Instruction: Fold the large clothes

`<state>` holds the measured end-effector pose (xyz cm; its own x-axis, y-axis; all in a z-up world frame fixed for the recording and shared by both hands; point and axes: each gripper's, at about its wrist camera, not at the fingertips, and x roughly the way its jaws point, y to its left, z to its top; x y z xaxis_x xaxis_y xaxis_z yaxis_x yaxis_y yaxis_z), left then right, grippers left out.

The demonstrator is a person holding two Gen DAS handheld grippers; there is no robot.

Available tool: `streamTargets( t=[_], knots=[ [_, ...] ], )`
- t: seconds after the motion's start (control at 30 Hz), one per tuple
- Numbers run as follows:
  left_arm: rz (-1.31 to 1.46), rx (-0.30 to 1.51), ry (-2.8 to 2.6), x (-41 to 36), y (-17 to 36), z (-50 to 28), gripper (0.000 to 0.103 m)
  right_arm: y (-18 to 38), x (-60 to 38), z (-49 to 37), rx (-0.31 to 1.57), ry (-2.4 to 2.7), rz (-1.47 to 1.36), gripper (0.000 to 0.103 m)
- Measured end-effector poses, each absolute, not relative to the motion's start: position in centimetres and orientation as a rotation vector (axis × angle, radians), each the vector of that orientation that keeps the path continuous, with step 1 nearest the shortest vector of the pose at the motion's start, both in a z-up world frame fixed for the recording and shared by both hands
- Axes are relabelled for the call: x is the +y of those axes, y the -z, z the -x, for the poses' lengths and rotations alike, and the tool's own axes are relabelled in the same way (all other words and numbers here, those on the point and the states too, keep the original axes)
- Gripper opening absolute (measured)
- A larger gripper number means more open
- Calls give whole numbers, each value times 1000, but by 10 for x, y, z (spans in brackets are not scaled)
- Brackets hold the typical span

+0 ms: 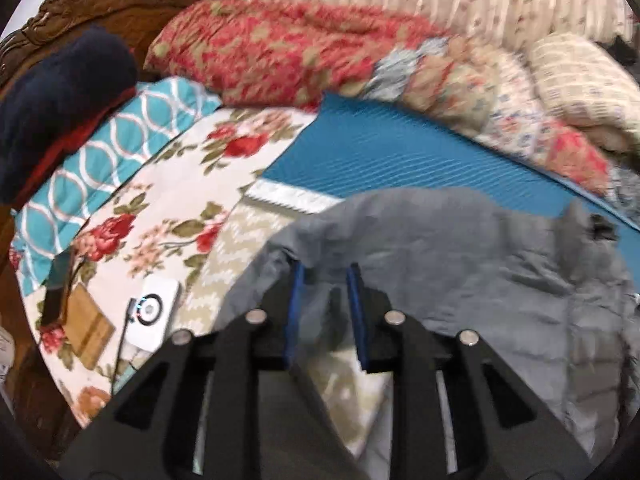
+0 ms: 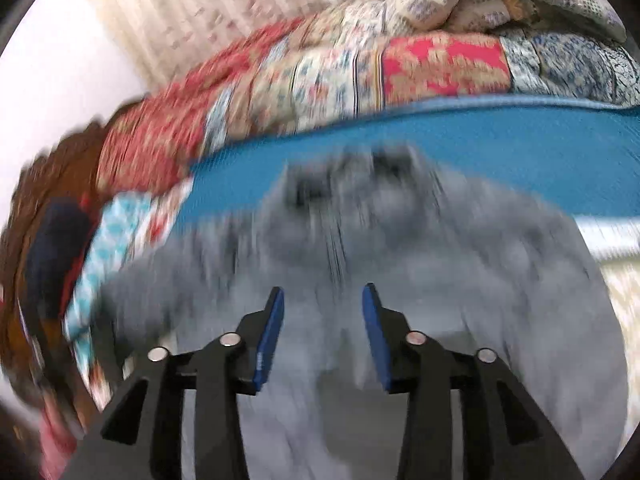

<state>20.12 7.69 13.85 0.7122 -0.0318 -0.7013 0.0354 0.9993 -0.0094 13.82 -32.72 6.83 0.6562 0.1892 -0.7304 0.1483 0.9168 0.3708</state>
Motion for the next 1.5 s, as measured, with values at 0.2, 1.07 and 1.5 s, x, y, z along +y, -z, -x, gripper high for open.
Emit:
streamTargets(
  t=[0.2, 1.07, 1.5],
  knots=[
    [-146, 818, 350, 7, -104, -102, 21, -2, -370, -22, 1011, 146, -516, 61],
    [-250, 1031, 374, 14, -55, -22, 26, 20, -452, 300, 733, 621, -841, 63],
    [-290, 1093, 439, -11, -32, -4, 26, 27, -424, 339, 703, 423, -1086, 20]
  ],
)
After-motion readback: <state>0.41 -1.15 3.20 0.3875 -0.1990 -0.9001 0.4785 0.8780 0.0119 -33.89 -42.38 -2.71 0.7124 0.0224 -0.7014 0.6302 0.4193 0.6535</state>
